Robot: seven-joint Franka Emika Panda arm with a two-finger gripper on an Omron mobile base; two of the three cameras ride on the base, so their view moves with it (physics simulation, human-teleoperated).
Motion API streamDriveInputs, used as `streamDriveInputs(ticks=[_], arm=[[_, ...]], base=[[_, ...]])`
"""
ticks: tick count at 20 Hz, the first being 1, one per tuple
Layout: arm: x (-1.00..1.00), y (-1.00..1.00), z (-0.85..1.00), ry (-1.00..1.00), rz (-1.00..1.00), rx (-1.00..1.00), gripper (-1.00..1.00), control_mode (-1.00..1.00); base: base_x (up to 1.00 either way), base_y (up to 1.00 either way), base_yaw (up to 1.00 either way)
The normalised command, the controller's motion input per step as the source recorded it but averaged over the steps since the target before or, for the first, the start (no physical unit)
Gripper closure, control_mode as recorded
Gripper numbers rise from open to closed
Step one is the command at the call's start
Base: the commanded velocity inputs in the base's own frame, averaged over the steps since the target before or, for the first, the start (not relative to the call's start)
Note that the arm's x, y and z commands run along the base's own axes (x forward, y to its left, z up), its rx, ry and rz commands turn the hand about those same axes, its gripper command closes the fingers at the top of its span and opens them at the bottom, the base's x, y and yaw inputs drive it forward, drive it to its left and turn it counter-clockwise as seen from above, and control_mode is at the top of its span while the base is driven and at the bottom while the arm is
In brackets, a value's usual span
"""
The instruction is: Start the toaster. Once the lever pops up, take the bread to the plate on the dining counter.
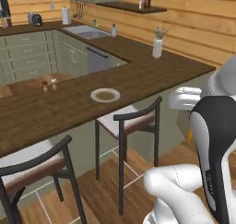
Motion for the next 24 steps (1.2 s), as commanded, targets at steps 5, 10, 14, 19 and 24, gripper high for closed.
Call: streamDriveInputs(ticks=[5, 10, 14, 19, 24], arm=[[0.00, 0.00, 0.00, 0.00, 0.00, 0.00, 1.00, 1.00], [0.00, 0.00, 0.00, 0.00, 0.00, 0.00, 1.00, 1.00], [0.00, 0.00, 0.00, 0.00, 0.00, 0.00, 1.00, 1.00], [0.00, 0.00, 0.00, 0.00, 0.00, 0.00, 1.00, 1.00], [0.00, 0.00, 0.00, 0.00, 0.00, 0.00, 1.00, 1.00]], base=[[0.35, -0.58, 0.67], [0.39, -0.74, 0.55], [0.52, -0.70, 0.37], [0.69, -0.30, 0.33], [0.80, -0.16, 0.14]])
